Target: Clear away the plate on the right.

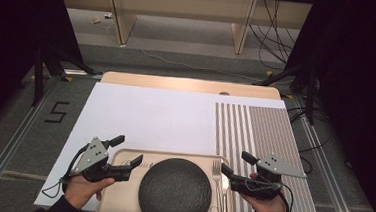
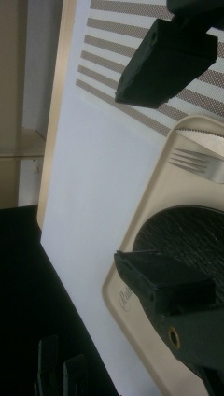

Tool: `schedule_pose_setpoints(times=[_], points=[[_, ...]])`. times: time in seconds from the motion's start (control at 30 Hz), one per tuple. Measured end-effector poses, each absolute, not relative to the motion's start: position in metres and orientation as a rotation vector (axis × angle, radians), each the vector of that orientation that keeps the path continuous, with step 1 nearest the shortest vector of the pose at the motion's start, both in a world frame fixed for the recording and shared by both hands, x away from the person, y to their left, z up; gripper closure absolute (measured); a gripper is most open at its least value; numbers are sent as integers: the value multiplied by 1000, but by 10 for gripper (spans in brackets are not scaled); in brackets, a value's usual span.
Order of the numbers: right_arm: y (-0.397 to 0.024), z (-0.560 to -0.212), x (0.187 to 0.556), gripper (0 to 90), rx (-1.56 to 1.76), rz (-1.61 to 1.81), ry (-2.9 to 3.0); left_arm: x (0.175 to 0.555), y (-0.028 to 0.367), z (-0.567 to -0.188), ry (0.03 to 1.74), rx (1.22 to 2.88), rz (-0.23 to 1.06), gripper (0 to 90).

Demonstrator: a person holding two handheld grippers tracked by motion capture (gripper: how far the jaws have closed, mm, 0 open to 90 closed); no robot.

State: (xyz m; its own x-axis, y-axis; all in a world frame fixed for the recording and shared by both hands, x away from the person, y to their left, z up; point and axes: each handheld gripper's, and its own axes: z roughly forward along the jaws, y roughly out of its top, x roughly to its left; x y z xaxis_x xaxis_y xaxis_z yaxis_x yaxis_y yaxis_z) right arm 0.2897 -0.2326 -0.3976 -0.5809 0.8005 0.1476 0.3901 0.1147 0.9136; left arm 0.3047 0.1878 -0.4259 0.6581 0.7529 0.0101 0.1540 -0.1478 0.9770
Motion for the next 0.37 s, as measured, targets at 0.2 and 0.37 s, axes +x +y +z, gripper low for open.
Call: schedule_pose_setpoints(times=[0.2, 0.37], points=[[-233, -398, 290, 200, 1162, 1459, 2021, 305, 188, -426, 751, 1669, 622, 156], [-232, -398, 291, 199, 1158, 1452, 2023, 305, 188, -426, 755, 1670, 622, 156]])
